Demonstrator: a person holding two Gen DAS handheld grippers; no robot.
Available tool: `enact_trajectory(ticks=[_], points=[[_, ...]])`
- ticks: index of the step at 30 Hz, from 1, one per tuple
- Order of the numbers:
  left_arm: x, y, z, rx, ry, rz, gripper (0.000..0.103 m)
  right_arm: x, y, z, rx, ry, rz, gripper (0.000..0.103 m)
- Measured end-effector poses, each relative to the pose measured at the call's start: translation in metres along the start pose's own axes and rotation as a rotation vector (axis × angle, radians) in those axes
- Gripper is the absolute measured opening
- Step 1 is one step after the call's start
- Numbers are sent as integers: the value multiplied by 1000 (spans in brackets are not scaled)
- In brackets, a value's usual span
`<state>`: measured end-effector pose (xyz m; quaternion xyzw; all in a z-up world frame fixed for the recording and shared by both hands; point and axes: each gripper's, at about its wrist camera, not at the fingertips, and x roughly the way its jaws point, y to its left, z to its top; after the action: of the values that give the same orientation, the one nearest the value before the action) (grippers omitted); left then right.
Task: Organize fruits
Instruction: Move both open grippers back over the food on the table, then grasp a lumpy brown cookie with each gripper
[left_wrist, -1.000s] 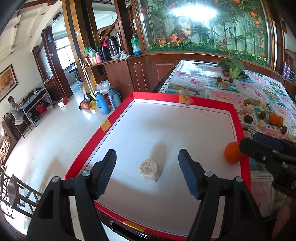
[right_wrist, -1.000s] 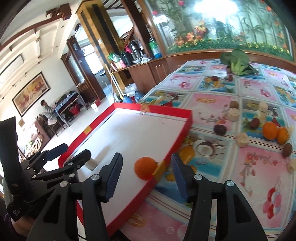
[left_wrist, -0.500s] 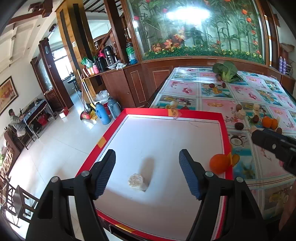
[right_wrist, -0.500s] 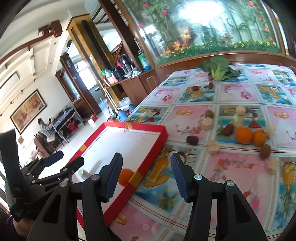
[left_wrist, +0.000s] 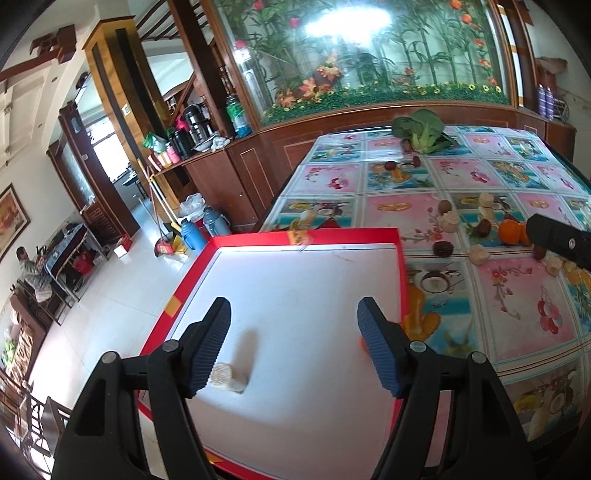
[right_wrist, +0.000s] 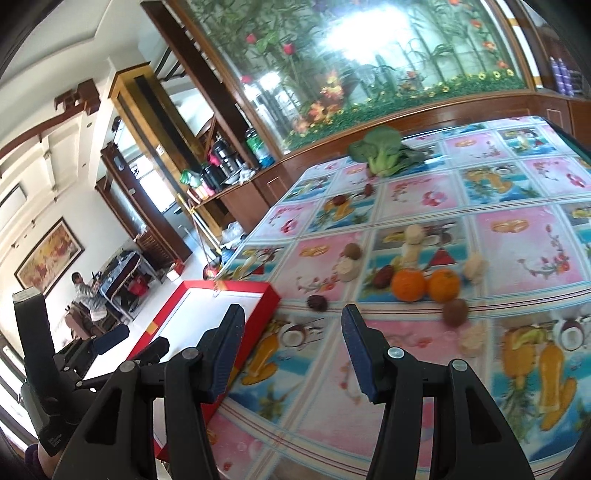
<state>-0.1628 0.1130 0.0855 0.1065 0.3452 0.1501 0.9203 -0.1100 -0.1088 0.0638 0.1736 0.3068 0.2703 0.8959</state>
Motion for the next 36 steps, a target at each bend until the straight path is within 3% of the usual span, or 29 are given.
enact_trajectory(ticks=[11, 17, 19, 28, 36], points=[[2, -49, 19, 78, 3, -50, 72, -42, -55, 14, 30, -29, -117, 55], [17, -90, 27, 125, 48, -169, 75, -59, -94, 3, -45, 95, -305, 57], [27, -105, 28, 135, 82, -215, 76, -55, -103, 0, -46, 143, -326, 57], [46, -135, 40, 158, 154, -358, 76, -23, -106, 0, -98, 241, -335, 56], [54, -138, 47, 158, 171, -409, 76, -6, -100, 0, -102, 279, -295, 54]])
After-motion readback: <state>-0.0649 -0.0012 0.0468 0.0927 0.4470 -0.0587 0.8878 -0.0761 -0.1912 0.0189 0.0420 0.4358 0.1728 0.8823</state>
